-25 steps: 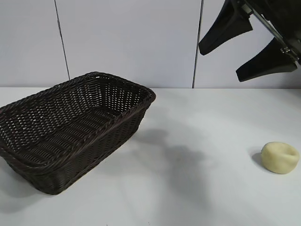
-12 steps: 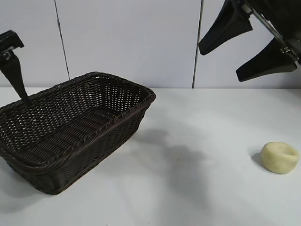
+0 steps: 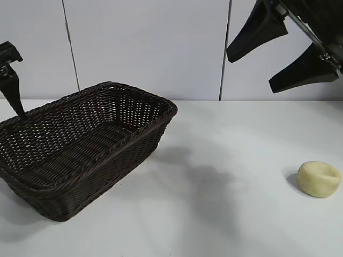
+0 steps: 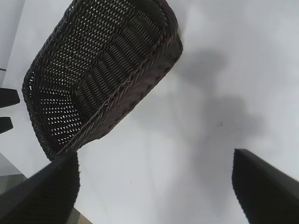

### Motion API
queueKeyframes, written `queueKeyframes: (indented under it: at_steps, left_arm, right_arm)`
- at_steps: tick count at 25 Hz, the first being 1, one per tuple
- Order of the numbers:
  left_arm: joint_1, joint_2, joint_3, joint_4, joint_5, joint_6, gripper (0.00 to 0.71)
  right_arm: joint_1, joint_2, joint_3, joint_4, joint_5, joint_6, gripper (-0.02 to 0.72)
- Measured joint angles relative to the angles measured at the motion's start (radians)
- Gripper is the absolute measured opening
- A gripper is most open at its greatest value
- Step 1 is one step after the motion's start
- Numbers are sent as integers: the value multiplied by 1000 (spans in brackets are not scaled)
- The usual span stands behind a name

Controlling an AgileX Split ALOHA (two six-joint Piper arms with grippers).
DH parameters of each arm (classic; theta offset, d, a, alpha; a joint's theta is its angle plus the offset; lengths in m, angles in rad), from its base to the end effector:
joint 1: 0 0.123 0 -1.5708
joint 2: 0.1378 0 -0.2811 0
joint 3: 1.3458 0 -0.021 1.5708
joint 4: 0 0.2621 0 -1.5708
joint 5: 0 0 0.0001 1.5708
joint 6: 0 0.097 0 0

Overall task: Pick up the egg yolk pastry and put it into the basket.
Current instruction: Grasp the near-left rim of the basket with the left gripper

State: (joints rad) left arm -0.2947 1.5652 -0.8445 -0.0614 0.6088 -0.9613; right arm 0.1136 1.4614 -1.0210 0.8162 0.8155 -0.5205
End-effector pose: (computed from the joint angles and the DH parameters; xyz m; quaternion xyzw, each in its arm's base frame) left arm 0.2784 -0.0881 0.1717 -0.3434 0.9246 -0.1134 0.1197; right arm 0.2989 0.0859 0.2646 -0.0819 0.9197 0.2935 0.2477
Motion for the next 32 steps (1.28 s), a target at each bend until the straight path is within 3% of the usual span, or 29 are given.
queueKeyframes:
  at_steps: [5,12,16,25,32]
  left_arm:
    - [0,96,0,0,-31,-9,625]
    - [0,119,0,0,-65,-9,614]
    - [0,119,0,0,-66,-9,515]
    - [0,120,0,-11,-66,-33,115]
    - [0,120,-10,-15,-58,-35,101]
  right_arm:
    - [0,0,0,0,3,0,633]
    - [0,0,0,0,5,0,633]
    - [0,0,0,0,5,0,633]
    - [0,0,0,0,5,0,633]
    - [0,0,0,-1,10,0,633]
